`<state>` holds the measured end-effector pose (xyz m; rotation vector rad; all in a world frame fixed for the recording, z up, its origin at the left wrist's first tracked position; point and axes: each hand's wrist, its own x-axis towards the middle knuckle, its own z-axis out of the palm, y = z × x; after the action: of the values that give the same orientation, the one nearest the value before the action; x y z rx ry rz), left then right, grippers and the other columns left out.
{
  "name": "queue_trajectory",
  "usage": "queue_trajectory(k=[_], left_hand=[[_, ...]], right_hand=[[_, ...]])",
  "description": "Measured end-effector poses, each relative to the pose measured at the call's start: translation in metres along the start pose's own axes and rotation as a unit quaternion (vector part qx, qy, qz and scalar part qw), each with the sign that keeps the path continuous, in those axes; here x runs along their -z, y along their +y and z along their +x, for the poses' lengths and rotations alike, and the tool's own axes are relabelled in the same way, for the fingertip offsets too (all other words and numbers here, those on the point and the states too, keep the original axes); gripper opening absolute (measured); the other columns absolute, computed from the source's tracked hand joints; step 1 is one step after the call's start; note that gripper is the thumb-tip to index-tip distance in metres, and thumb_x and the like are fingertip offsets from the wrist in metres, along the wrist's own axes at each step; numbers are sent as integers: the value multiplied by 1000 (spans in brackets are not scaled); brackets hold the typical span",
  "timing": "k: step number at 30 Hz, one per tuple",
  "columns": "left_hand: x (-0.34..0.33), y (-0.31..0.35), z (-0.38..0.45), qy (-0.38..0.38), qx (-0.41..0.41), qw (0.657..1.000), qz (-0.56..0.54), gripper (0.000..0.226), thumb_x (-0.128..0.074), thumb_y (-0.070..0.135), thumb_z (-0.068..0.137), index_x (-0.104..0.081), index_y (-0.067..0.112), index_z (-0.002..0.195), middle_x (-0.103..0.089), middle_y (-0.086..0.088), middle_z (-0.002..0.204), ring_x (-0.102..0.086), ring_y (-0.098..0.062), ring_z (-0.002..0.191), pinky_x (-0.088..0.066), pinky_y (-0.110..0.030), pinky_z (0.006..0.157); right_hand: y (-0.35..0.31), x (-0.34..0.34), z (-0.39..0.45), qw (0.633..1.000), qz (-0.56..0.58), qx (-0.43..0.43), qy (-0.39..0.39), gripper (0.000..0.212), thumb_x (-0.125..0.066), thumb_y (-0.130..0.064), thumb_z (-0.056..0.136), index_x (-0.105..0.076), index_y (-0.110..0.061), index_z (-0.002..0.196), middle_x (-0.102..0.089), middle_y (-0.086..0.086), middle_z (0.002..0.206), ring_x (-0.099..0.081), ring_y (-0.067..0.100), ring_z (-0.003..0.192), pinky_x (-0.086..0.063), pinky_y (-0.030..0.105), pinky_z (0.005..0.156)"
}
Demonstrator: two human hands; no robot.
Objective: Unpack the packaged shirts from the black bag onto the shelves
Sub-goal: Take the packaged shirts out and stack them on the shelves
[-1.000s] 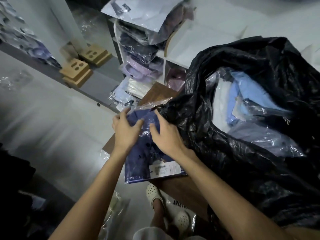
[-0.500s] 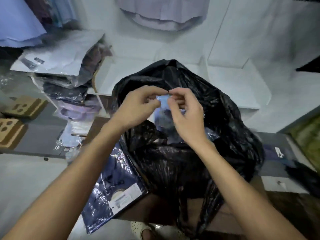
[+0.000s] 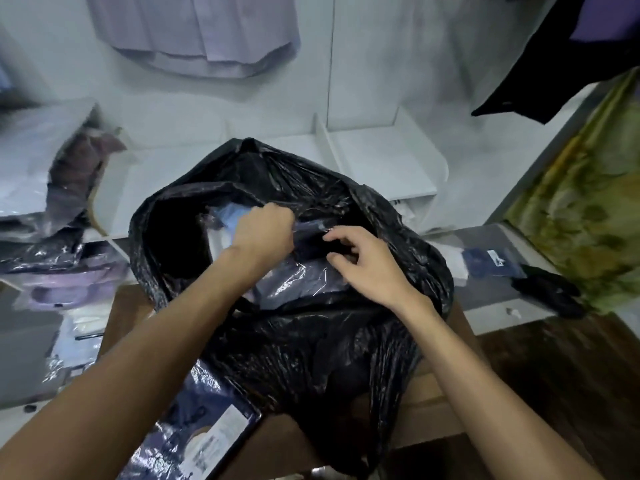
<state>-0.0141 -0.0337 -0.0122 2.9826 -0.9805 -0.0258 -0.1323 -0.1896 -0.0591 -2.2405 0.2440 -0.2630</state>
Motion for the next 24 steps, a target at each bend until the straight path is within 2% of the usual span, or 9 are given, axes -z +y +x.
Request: queue_trajectory(k=[5, 7, 9, 11, 14, 16, 18, 21, 24], left_hand=[[61, -2, -16, 12, -9, 983, -184, 21, -54, 18, 93, -68, 5, 84, -72, -16, 86, -67, -36, 88, -55, -40, 75], [85, 10, -23, 5, -21, 961, -276, 22, -56, 14, 91, -71, -1, 86, -73, -15, 82, -69, -28, 83, -57, -40, 76], [100, 29, -30, -40, -40, 913, -405, 18, -58, 8, 89, -71, -3, 87, -75, -15, 80, -72, -22, 73, -62, -42, 79], [106, 43, -31, -67, -68, 878, -469, 17, -61, 13, 93, -71, -1, 90, -75, -15, 81, -70, -16, 68, -63, -40, 81], [108, 39, -15, 9, -72, 882, -465, 25, -65, 36, 93, -76, 14, 91, -75, -7, 86, -64, -9, 76, -55, -39, 85], [108, 21, -1, 91, -14, 860, -502, 22, -68, 41, 87, -74, 28, 104, -73, 4, 94, -64, -3, 85, -50, -33, 89], [100, -3, 10, 88, 30, 815, -572, 45, -74, 44, 80, -64, 37, 123, -67, 11, 112, -63, 1, 98, -45, -25, 95], [79, -28, 14, -81, -23, 763, -641, 86, -86, 56, 67, -54, 29, 142, -65, 2, 135, -64, -11, 121, -47, -34, 105], [63, -26, 4, -200, -52, 688, -696, 85, -98, 47, 50, -70, 10, 121, -71, -14, 125, -71, -27, 111, -57, -42, 97]], right_hand=[[-16, -9, -1, 973, 185, -111, -81, 110, -94, -42, 66, -31, -33, 156, -46, -8, 149, -58, 11, 126, -50, 35, 109], [-30, -15, -1, 951, 271, -90, -119, 124, -97, -33, 64, -18, -33, 161, -46, -6, 154, -53, 9, 134, -46, 33, 112], [-49, -24, -4, 947, 309, -33, -80, 97, -93, -16, 71, -40, -25, 151, -62, -15, 137, -57, -2, 127, -48, 19, 104], [-69, -30, -6, 938, 341, -26, 55, 50, -88, -7, 76, -64, -28, 115, -72, -19, 107, -66, -7, 103, -50, 14, 87], [-73, -19, 2, 878, 415, -28, 235, 30, -71, 11, 74, -66, -15, 88, -71, -13, 76, -65, 2, 73, -52, 23, 73], [-68, 5, 7, 837, 491, -51, 236, 25, -62, 7, 60, -63, -5, 82, -64, -6, 68, -58, 11, 67, -47, 25, 66], [-64, 36, 9, 831, 521, -62, 184, 25, -54, 6, 52, -62, -10, 68, -58, -3, 62, -53, 14, 62, -43, 25, 62], [-67, 76, 16, 839, 531, -50, 107, 27, -48, 8, 49, -63, -13, 59, -59, 2, 61, -54, 18, 59, -43, 28, 63], [-79, 96, 28, 849, 513, -35, 120, 33, -44, 10, 52, -62, -13, 66, -57, 2, 59, -53, 18, 55, -44, 24, 56]])
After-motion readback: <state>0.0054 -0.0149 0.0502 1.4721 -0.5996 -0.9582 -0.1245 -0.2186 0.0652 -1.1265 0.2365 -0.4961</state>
